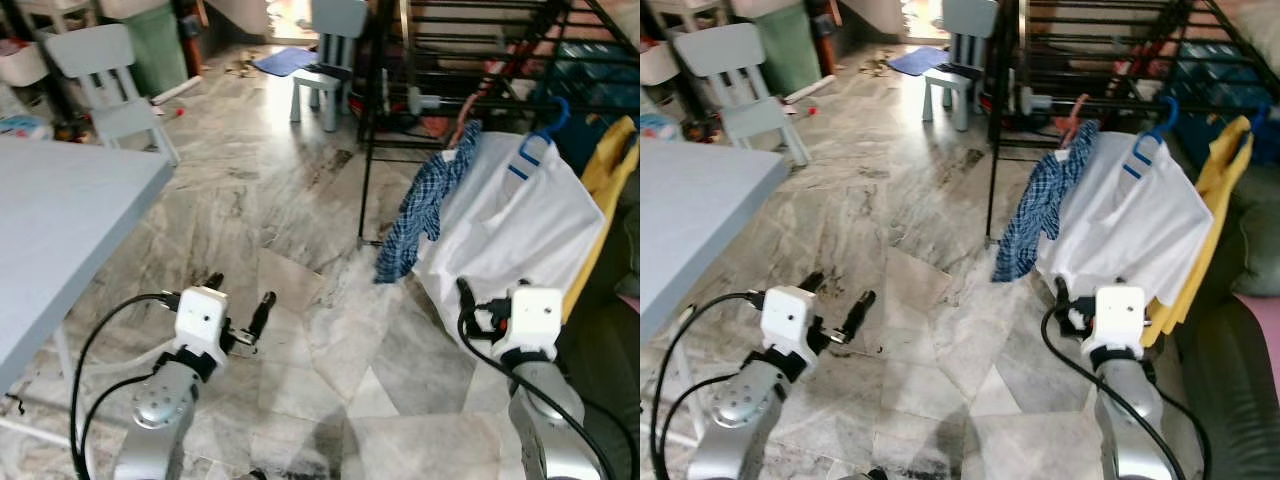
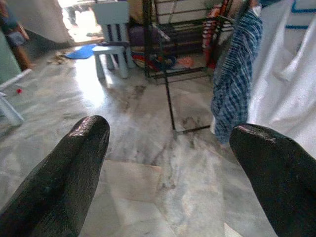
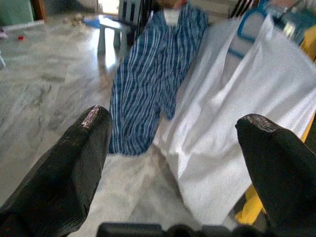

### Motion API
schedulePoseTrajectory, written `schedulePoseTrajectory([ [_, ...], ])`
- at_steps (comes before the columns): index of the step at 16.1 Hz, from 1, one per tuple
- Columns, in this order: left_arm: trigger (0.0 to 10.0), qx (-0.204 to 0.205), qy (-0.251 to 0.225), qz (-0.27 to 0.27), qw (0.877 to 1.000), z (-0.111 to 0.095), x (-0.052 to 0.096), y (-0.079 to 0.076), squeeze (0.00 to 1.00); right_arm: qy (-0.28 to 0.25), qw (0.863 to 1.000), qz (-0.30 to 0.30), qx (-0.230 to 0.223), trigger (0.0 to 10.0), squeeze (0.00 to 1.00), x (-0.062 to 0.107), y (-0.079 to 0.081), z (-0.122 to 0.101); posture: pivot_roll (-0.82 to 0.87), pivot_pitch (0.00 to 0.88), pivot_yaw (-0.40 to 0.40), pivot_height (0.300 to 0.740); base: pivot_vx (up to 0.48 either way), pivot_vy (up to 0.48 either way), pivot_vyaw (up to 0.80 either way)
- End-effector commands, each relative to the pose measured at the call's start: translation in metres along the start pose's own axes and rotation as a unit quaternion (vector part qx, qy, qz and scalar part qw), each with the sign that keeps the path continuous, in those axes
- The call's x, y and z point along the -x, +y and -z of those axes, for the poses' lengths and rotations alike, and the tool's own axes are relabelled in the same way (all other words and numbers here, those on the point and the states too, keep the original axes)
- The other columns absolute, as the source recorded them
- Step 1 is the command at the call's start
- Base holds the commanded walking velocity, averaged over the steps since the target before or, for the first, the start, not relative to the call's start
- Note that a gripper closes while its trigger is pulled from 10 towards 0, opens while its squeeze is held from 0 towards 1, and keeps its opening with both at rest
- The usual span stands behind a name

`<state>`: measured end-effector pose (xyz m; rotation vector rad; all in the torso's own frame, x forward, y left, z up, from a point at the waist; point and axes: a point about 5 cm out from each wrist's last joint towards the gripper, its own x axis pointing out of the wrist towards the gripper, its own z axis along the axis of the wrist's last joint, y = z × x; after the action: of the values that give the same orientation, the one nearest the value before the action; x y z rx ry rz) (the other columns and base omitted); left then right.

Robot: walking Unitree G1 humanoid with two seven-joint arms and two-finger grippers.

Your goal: Hang hanger

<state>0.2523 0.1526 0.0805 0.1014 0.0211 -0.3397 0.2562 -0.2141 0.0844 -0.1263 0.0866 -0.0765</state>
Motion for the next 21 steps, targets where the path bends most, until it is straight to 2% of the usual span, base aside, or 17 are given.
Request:
schedulePoseTrajectory([
  [1, 10.0, -0.016, -0.008, -0.005, 1.000, 0.003, 0.002, -0.009, 0.00, -0.009, 1.000, 0.001, 0.007, 10.0, 0.00, 0.005, 0.001, -0.005, -0.10, 0.052, 0.044, 0.740, 0.000, 0.000, 0.00],
  [2, 10.0, -0.011, -0.010, -0.028, 1.000, 0.006, 0.002, -0.015, 0.00, -0.001, 1.000, 0.015, 0.012, 10.0, 0.00, 0.012, 0.000, -0.003, -0.11, 0.052, 0.048, 0.740, 0.000, 0.000, 0.00],
  [4, 10.0, -0.006, 0.001, -0.075, 0.997, 0.010, 0.007, -0.015, 0.00, 0.000, 1.000, 0.024, 0.006, 10.0, 0.00, 0.023, 0.002, -0.003, -0.12, 0.054, 0.059, 0.740, 0.000, 0.000, 0.00],
  [6, 10.0, -0.005, 0.000, -0.086, 0.996, 0.010, 0.010, -0.015, 0.00, -0.014, 1.000, 0.018, 0.018, 10.0, 0.00, 0.026, 0.004, -0.008, -0.11, 0.049, 0.055, 0.740, 0.000, 0.000, 0.00],
  [9, 10.0, -0.018, -0.003, -0.082, 0.996, 0.010, 0.009, -0.013, 0.00, -0.016, 1.000, 0.016, 0.018, 10.0, 0.00, 0.021, 0.005, -0.014, -0.11, 0.048, 0.051, 0.740, 0.000, 0.000, 0.00],
  [11, 10.0, -0.044, -0.015, -0.050, 0.998, 0.004, 0.003, -0.009, 0.00, -0.020, 0.999, 0.022, 0.017, 10.0, 0.00, 0.016, 0.004, -0.021, -0.11, 0.049, 0.035, 0.740, 0.000, 0.000, 0.00],
  [14, 10.0, -0.059, -0.013, -0.026, 0.998, -0.002, 0.006, 0.007, 0.00, -0.023, 0.999, 0.024, 0.015, 10.0, 0.00, 0.015, 0.002, -0.024, -0.11, 0.050, 0.039, 0.740, 0.000, 0.000, 0.00],
  [15, 10.0, -0.076, -0.016, -0.026, 0.997, -0.002, 0.006, 0.007, 0.00, -0.019, 0.999, 0.028, 0.014, 10.0, 0.00, 0.016, 0.001, -0.024, -0.11, 0.050, 0.045, 0.740, 0.000, 0.000, 0.00],
  [17, 10.0, -0.068, -0.017, -0.039, 0.997, 0.004, 0.002, -0.002, 0.00, -0.017, 0.999, 0.043, 0.015, 10.0, 0.00, 0.015, 0.001, -0.025, -0.12, 0.047, 0.057, 0.740, 0.000, 0.000, 0.00],
  [21, 10.0, -0.066, -0.017, -0.041, 0.997, 0.005, 0.002, -0.003, 0.00, -0.018, 0.999, 0.044, 0.017, 10.0, 0.00, 0.015, 0.001, -0.025, -0.12, 0.047, 0.057, 0.740, 0.000, 0.000, 0.00],
])
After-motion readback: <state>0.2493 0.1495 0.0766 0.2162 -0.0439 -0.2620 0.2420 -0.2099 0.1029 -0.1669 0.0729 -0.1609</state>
